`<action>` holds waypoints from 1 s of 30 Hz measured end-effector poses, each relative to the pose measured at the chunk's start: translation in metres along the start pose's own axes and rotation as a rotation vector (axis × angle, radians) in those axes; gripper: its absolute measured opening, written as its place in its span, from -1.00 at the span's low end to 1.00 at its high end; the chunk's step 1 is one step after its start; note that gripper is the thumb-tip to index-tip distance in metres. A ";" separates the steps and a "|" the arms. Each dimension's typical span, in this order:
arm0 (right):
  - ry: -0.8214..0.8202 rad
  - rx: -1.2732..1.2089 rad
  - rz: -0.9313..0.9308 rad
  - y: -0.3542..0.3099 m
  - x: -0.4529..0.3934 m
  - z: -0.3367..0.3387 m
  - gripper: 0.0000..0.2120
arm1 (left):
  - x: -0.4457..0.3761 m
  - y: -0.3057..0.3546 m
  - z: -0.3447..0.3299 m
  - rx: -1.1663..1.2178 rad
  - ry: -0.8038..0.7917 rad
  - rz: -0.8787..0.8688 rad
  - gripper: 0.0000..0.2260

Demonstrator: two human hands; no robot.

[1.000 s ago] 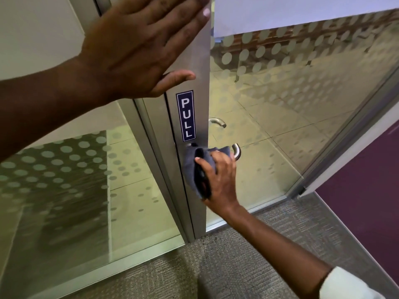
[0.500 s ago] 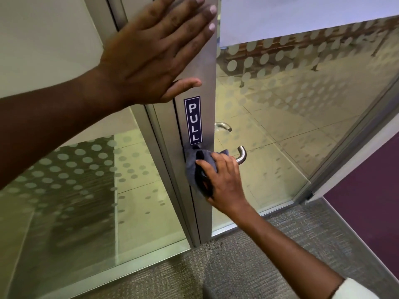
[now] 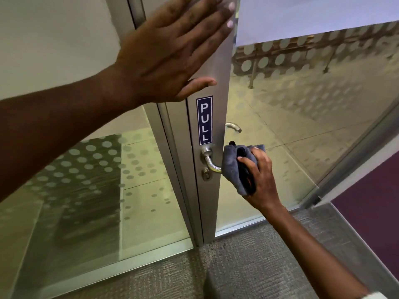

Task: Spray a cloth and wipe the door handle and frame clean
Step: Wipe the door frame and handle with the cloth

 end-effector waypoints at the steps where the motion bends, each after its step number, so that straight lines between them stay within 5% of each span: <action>1: 0.031 -0.044 -0.032 0.000 0.002 0.000 -0.46 | 0.000 0.000 0.000 -0.001 0.000 0.000 -0.31; 10: 0.747 -0.647 -0.577 -0.018 0.021 -0.006 -0.40 | -0.001 0.001 0.001 0.002 0.022 -0.004 -0.31; 15: 0.991 -0.985 -1.003 -0.011 0.027 -0.026 -0.43 | 0.000 0.000 0.000 -0.003 0.029 0.003 -0.30; 22: 1.083 -1.285 -1.334 -0.027 0.021 -0.046 -0.47 | 0.000 0.002 0.003 -0.010 0.051 -0.001 -0.30; 30: 0.986 -1.608 -1.521 -0.080 0.019 -0.084 -0.68 | 0.001 0.002 0.003 -0.022 0.066 -0.005 -0.30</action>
Point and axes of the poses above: each hand's wrist, its own x-axis away from the middle knuckle, its own z-axis out of the back of the hand, y = z × x, the point moved 7 cm from there along -x, towards the middle knuckle, and after that the axes turned 14 degrees about -x, right-handed, at the moved point
